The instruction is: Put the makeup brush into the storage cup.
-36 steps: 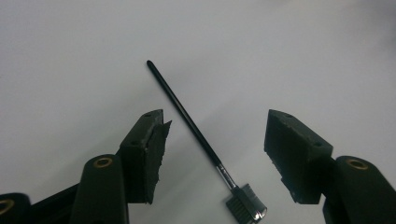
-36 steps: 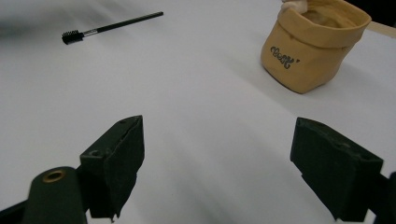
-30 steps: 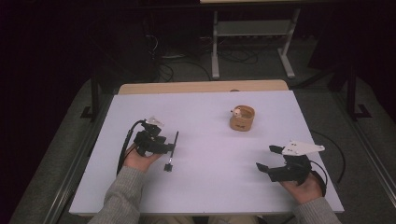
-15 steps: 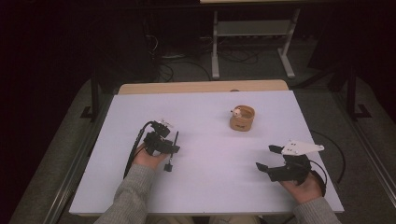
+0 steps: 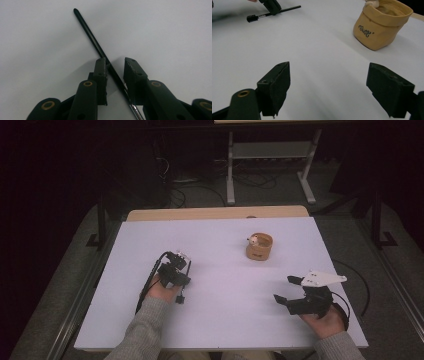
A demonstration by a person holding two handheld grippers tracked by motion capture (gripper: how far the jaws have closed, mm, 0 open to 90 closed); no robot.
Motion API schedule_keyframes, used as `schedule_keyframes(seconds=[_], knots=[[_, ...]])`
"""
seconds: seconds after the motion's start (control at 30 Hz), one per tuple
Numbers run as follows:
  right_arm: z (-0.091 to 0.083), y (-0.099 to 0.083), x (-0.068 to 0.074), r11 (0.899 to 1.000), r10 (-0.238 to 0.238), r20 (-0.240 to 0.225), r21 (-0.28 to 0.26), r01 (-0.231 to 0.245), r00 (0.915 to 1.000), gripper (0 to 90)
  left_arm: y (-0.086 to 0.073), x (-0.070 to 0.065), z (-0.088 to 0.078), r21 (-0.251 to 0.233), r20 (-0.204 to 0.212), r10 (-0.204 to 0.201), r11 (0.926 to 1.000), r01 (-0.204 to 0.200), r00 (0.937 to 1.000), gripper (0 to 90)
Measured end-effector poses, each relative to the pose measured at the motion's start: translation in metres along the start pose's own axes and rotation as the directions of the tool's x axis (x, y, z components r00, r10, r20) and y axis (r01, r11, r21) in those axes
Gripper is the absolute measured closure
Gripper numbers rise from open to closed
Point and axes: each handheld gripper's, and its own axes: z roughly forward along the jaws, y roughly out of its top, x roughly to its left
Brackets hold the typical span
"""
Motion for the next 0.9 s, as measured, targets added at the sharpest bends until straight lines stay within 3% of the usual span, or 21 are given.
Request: schedule_keyframes(seconds=[0.47,0.9], knots=[[0.002,0.003,0.003,1.0,-0.014,-0.002,-0.006,0.014,0.9999,18.4,0.0,0.005,0.0,-0.005,0.03,-0.033,0.9994,0.033,0.999,83.0],[0.005,0.001,0.004,1.0,-0.017,-0.014,0.009,0.017,0.9998,18.6,-0.002,0.009,-0.003,0.012,0.06,0.01,0.9999,-0.011,0.9982,85.6]])
